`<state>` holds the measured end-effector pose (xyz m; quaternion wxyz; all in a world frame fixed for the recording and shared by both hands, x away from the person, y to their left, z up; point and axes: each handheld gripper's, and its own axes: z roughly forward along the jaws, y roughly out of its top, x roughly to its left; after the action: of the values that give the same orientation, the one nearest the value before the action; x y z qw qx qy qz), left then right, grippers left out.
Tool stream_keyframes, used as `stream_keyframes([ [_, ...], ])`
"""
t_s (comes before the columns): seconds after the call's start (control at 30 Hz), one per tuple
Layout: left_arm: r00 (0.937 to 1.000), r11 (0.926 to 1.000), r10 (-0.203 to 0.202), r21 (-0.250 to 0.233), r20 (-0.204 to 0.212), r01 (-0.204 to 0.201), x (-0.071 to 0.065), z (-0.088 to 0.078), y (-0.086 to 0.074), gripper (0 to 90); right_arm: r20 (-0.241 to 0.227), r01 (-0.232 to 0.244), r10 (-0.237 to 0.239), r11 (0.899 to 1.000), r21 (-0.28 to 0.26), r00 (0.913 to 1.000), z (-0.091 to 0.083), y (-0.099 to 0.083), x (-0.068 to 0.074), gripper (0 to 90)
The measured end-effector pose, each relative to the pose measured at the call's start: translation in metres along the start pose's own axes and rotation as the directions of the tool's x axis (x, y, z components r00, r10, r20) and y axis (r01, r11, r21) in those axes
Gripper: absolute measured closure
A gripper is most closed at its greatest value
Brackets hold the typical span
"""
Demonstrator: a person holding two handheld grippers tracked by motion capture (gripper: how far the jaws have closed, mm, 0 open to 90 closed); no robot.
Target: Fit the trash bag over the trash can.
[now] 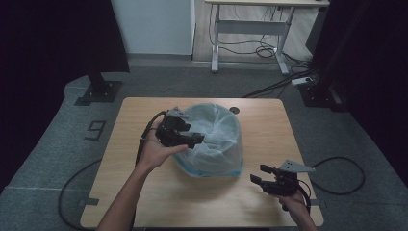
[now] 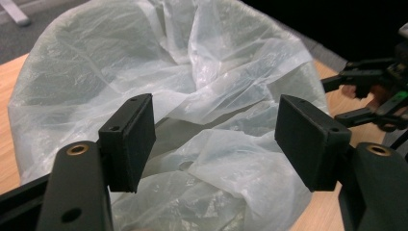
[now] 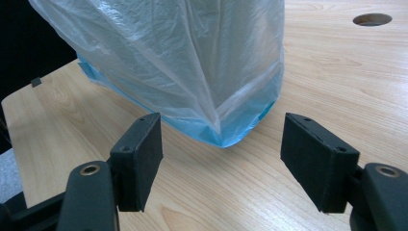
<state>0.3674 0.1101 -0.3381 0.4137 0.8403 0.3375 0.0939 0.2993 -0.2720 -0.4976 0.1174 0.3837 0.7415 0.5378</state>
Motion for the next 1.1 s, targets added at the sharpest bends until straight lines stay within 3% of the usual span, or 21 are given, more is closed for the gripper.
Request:
stream_keyframes([
  [0.43, 0.9998, 0.9970, -0.005, -0.077, 0.019, 0.006, -0.001, -0.020, -0.023, 29.3, 0.024, -0.016, 0.016, 1.000, -0.006, 0.9996, -0.001, -0.003, -0.007, 30.2],
  [0.63, 0.9999, 0.9965, -0.013, -0.083, 0.011, 0.014, 0.001, -0.026, -0.034, 29.1, 0.027, -0.019, 0.019, 1.000, -0.008, 0.9994, -0.001, -0.004, -0.008, 30.2],
  [1.1, 0.9969, 0.9932, -0.074, -0.092, -0.027, 0.071, 0.019, -0.036, -0.076, 28.9, 0.031, -0.010, 0.010, 1.000, 0.015, 0.9995, 0.004, -0.006, -0.006, 30.2],
])
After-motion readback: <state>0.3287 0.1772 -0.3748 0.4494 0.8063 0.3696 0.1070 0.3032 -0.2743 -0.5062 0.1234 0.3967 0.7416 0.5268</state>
